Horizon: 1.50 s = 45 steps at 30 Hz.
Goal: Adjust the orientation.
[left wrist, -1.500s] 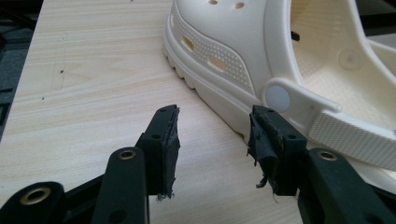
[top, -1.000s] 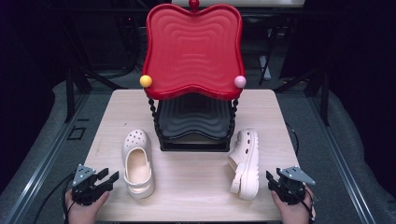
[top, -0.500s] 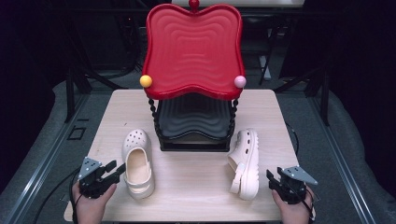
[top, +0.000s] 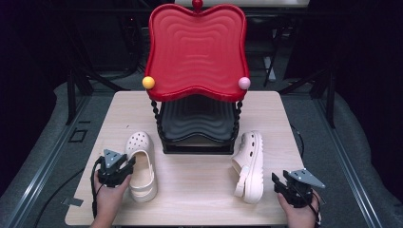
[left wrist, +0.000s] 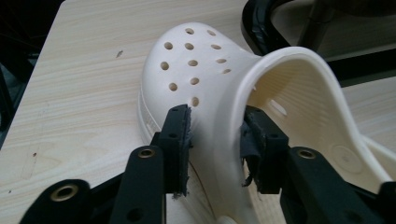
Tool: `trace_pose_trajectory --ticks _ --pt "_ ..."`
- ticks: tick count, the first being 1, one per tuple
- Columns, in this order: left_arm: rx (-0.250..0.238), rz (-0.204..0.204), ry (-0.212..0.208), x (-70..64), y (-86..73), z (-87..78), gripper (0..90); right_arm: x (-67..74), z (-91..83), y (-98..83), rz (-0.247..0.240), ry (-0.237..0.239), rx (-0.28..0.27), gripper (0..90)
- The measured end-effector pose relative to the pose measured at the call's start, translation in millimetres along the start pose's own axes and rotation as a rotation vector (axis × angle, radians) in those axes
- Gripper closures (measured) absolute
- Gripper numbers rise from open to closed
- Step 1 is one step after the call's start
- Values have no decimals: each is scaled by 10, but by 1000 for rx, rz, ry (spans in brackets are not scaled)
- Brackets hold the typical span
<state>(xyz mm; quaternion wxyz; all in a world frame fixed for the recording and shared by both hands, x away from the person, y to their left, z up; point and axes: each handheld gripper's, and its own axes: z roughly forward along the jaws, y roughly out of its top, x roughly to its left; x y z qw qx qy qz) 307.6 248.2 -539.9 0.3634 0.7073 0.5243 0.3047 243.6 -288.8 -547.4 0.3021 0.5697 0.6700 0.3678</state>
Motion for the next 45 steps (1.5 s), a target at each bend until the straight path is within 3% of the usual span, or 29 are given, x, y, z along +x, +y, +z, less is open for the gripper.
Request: trace_pose_trajectory --ticks 6,11,21,33,39,45 --pt "-14 9 3 26 -19 -21 707 16 22 0 1 10 0 541" --pt "-9 54 9 16 -36 -101 771 9 8 6 -1 16 0 537" --pt "8 48 -28 -25 -100 -305 795 -33 -16 -1 29 23 -8 537" --pt "-24 25 -93 -237 -199 -746 795 -52 -33 -15 46 24 -13 537" --pt "-17 32 -149 -403 -210 -728 796 -37 -42 -3 40 26 -20 537" --pt "-13 39 -162 -570 -189 -632 795 -45 -43 -4 44 23 -20 537"
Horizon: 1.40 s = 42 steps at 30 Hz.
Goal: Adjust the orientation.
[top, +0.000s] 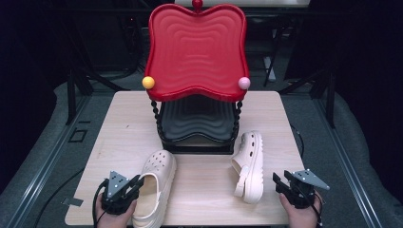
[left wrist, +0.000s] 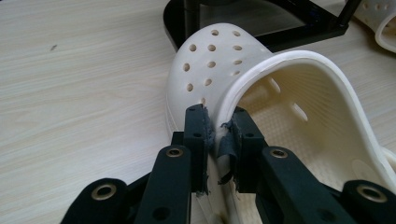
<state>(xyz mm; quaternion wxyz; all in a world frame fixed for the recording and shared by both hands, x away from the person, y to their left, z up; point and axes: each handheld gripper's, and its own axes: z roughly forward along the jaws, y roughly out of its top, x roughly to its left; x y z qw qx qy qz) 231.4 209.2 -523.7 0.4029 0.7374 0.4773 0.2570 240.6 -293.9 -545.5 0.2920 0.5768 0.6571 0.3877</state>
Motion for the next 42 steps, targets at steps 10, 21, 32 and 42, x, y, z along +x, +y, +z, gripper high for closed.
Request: trace_pose_trajectory --ticks 10,21,32,42 --pt "4 51 1 -273 69 222 796 4 1 0 0 2 -2 537" --pt "-20 47 14 -484 126 453 779 10 11 -6 3 3 1 537" --pt "-29 2 -97 -428 157 399 666 39 -41 23 -4 2 -27 539" --pt "-68 -36 -114 -158 76 106 597 357 -243 211 -99 81 -119 722"
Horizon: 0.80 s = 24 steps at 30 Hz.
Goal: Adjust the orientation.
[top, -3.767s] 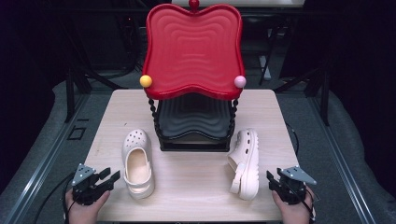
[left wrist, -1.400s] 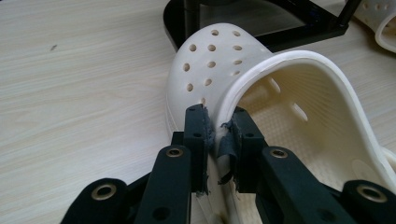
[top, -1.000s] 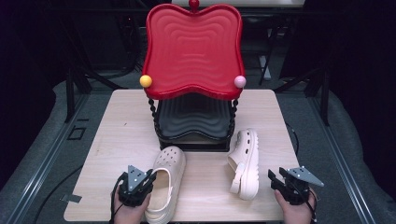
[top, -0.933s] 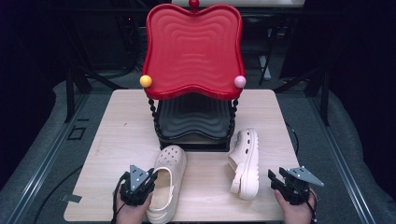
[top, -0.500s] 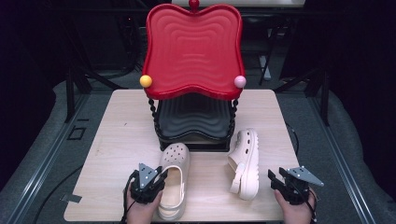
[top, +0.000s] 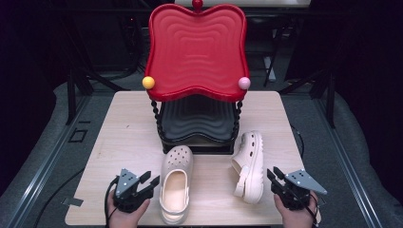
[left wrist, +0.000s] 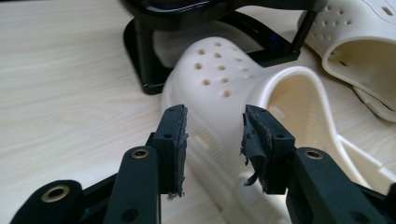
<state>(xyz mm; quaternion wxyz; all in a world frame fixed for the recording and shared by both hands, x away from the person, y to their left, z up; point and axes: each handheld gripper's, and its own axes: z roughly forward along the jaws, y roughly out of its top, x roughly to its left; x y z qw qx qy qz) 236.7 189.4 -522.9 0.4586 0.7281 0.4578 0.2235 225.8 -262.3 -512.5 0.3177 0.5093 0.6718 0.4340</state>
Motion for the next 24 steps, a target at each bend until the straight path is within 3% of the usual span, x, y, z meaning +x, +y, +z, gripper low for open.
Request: trace_pose_trajectory --ticks 2,3,5,10,11,13,17,20,23,24 --pt "5 -29 -4 97 -28 -52 597 53 5 19 -11 11 -4 726" --pt "-3 -47 -7 158 -45 -73 597 167 38 57 -62 30 -11 731" --pt "-7 -74 3 282 -69 -114 593 241 83 72 -91 36 -11 739" --pt "-10 -81 33 424 -106 -141 586 345 202 52 -160 44 69 869" --pt "-10 -81 33 424 -106 -141 586 355 227 45 -167 38 43 878" --pt "-9 -84 45 460 -118 -138 586 354 206 59 -173 37 71 892" --pt "-6 -89 54 490 -130 -131 580 334 217 41 -169 36 39 892" --pt "-19 -95 62 502 -120 -146 572 284 164 38 -165 22 52 891" --pt "-27 -100 65 506 -122 -141 571 241 135 31 -149 10 47 889" --pt "-18 -99 65 518 -124 -131 571 159 96 21 -125 -2 44 878"
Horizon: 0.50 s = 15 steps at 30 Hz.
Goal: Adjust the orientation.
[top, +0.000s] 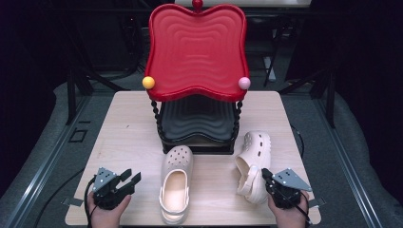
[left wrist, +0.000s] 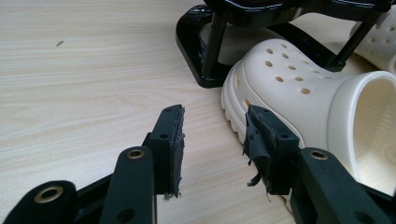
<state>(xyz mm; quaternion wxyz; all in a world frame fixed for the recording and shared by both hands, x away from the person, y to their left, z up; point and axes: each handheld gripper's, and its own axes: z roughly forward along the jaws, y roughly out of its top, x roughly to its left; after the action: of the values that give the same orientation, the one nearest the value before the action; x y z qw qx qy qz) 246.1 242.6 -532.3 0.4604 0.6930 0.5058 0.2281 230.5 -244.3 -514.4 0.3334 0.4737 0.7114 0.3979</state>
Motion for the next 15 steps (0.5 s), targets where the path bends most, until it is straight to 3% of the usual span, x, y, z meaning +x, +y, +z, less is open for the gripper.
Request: trace_pose_trajectory --ticks 1,2,7,9,12,15 --pt "0 0 0 0 0 0 571 0 0 0 0 0 0 878" --pt "5 -5 0 8 -2 18 571 -74 -35 -24 32 -8 5 875" --pt "-1 -6 -7 9 4 37 568 -269 -92 -117 95 -78 45 889" --pt "3 -8 -11 5 8 53 566 -437 -85 -219 172 -106 90 897" --pt "4 -13 -16 4 7 66 564 -585 -50 -320 255 -97 134 898" --pt "1 -13 -18 -6 9 79 561 -629 -2 -381 283 -94 171 897"
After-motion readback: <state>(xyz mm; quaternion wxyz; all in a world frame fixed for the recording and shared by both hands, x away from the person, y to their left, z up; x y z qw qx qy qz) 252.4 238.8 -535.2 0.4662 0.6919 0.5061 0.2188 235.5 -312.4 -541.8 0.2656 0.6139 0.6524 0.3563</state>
